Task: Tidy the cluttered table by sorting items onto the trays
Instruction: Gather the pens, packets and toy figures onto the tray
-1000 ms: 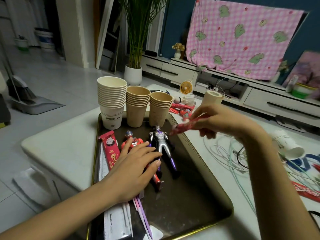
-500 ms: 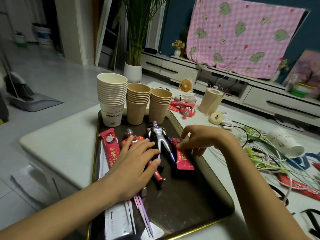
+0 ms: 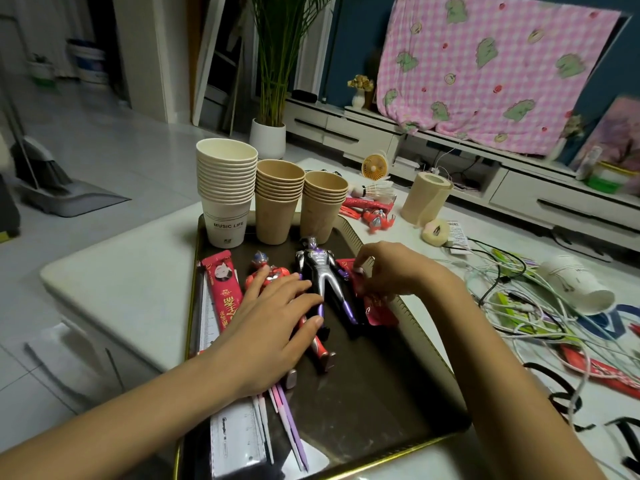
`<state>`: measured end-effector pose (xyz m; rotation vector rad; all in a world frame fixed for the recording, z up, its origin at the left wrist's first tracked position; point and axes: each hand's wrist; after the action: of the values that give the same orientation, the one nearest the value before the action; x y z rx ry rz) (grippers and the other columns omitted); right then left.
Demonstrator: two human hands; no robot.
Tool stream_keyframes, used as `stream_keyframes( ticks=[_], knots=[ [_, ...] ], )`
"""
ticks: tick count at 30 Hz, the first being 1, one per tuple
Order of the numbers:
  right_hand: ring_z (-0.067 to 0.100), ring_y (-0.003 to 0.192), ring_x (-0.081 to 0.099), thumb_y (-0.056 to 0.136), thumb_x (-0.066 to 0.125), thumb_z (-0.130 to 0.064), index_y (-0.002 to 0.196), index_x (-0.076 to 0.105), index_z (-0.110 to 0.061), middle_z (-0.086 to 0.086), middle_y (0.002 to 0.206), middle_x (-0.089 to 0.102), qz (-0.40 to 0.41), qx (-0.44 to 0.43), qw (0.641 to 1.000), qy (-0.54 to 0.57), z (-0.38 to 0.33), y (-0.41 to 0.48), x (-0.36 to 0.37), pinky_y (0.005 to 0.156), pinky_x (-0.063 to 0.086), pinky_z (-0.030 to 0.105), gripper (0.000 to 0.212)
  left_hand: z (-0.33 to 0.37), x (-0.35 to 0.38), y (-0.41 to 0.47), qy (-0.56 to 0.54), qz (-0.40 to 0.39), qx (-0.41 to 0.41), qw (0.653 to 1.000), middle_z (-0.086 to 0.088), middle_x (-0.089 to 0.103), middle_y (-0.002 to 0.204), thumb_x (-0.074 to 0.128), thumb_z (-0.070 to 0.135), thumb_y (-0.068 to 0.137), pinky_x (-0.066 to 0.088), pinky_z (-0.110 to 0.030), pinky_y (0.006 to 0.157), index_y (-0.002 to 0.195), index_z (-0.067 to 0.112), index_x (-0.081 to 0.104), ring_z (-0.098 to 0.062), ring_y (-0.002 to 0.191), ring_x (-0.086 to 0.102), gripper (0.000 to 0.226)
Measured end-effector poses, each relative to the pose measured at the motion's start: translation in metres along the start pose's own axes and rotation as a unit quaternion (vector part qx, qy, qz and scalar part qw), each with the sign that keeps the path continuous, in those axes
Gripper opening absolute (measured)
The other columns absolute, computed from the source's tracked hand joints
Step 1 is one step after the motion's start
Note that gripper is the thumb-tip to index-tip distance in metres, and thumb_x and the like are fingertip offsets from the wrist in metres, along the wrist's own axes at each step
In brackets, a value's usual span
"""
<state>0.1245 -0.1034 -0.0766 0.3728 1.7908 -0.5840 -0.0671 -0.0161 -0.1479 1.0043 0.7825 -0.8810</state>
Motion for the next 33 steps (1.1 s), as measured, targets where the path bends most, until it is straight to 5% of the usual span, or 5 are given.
stream_keyframes(
  ticks=[5,8,15,26,33],
  knots=[
    [0.009,0.062,0.054,0.083,0.069,-0.022,0.100,0.067,-0.009,-0.002,0.089,0.056,0.073,-0.024,0.993,0.088,0.018,0.010,-0.008,0.045,0.042,0.016,0.022,-0.001,-0.002,0.000,-0.001,0.011,-0.002,1.000,0.014,0.025,0.150,0.028,0.045,0.097,-0.017,-0.021,0.110,0.135,0.036,0.042,0.000,0.140,0.004,0.042],
    [0.022,0.084,0.061,0.088,0.062,-0.019,0.109,0.061,-0.002,0.011,0.095,0.064,0.240,0.042,0.958,0.152,0.036,0.039,-0.014,0.075,0.053,0.036,0.027,-0.002,-0.003,0.002,0.023,0.009,0.000,1.000,0.016,0.021,0.151,0.020,0.049,0.096,-0.020,-0.019,0.107,0.137,0.038,0.037,0.002,0.140,-0.001,0.045],
    [0.033,0.110,0.052,0.090,0.057,-0.026,0.126,0.043,-0.007,0.020,0.119,0.054,0.180,0.111,0.970,0.119,0.047,0.116,-0.007,0.097,0.043,0.042,0.043,0.004,0.004,-0.002,0.058,-0.026,0.006,0.998,0.015,0.017,0.152,0.009,0.053,0.093,-0.033,-0.024,0.102,0.144,0.036,0.019,0.001,0.139,-0.004,0.055],
    [0.020,0.067,0.057,0.084,0.064,-0.025,0.084,0.053,-0.009,0.011,0.079,0.061,0.263,0.151,0.942,0.140,0.060,0.082,-0.005,0.054,0.046,0.030,0.020,0.001,0.002,-0.003,0.043,-0.022,0.011,0.999,0.014,0.021,0.150,0.017,0.049,0.096,-0.033,-0.023,0.102,0.144,0.034,0.022,0.002,0.138,-0.001,0.050],
    [0.024,0.082,0.054,0.090,0.048,-0.010,0.111,0.055,-0.003,0.012,0.099,0.057,0.478,0.112,0.835,0.249,0.073,-0.017,-0.034,0.066,0.044,0.029,0.023,0.002,-0.008,-0.001,-0.007,0.046,-0.010,0.999,0.017,0.022,0.149,0.024,0.041,0.098,-0.026,-0.013,0.103,0.142,0.034,0.028,0.009,0.135,0.000,0.044]
  ],
)
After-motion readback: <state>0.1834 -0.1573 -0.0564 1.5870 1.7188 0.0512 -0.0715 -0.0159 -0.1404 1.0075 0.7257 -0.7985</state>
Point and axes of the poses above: each hand's wrist, its own y-axis towards the middle knuckle, its own x-axis out of the palm, z = x × y
